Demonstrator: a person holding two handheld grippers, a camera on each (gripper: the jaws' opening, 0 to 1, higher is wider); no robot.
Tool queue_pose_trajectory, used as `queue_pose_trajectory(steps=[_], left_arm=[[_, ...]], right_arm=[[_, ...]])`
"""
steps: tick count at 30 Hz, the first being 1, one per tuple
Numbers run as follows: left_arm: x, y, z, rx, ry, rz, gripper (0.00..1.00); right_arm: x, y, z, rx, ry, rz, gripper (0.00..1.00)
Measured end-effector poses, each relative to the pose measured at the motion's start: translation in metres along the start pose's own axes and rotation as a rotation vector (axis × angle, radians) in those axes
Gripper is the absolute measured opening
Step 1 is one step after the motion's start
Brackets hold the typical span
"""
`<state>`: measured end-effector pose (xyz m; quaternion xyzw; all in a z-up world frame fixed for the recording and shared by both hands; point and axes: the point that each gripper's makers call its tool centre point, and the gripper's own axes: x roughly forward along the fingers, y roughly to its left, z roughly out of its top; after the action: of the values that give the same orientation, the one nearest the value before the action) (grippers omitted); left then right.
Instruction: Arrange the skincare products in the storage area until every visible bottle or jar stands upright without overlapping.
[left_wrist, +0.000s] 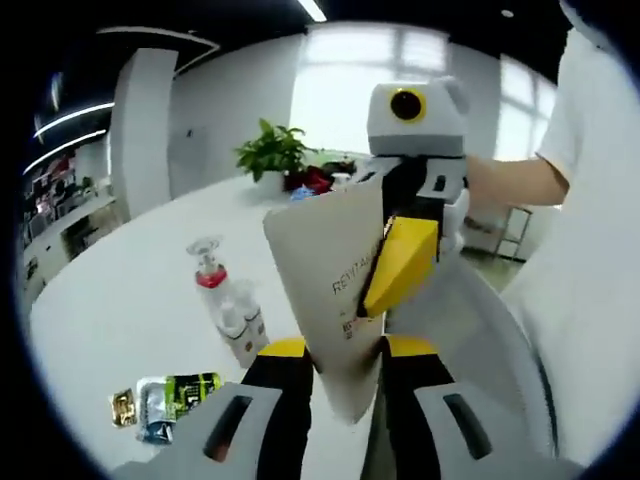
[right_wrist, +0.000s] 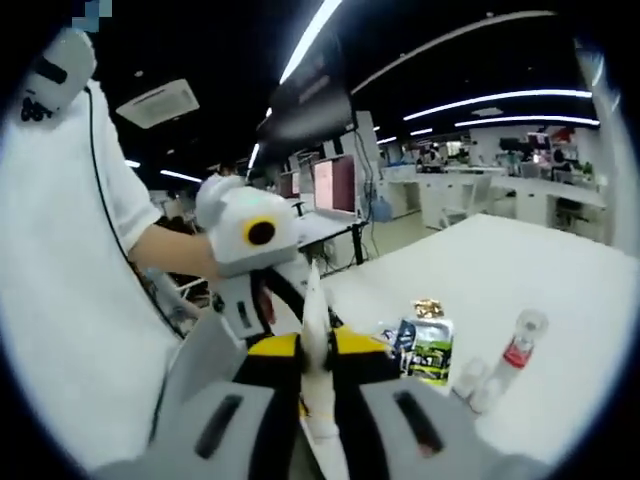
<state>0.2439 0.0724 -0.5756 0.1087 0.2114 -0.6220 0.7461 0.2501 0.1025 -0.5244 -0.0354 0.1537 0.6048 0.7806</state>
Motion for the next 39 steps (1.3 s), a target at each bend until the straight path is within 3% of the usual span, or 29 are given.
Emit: queue_pose_trajectory(steps=[5, 11, 18, 30, 35, 39], left_arm=[[-0.003, -0.006, 0.000, 0.051, 0.027, -0.062, 0.21], [-0.002, -0.013, 0.006, 0.099, 0.012, -0.111, 0.18], [-0.001, -0.003, 0.007, 0.118, 0.011, -0.083, 0.17], [0.006, 0.028, 0.005, 0.120, 0.016, -0.032, 0.16], [0.006, 0.046, 0.004, 0.107, 0.006, -0.011, 0.15], [0.002, 0.069, 0.006, 0.085, -0.006, 0.030, 0.15]], right_arm=[[-0.002, 0.009, 0.006, -0.040, -0.013, 0.071, 0.10], [-0.003, 0.014, 0.016, -0.063, -0.038, 0.115, 0.10], [-0.002, 0.008, 0.017, -0.065, -0.046, 0.100, 0.10], [0.001, -0.022, 0.010, -0.004, -0.035, -0.029, 0.17], [-0.006, -0.034, 0.000, 0.038, -0.046, -0.098, 0.32], [-0.012, -0.041, -0.009, 0.071, -0.048, -0.140, 0.39]])
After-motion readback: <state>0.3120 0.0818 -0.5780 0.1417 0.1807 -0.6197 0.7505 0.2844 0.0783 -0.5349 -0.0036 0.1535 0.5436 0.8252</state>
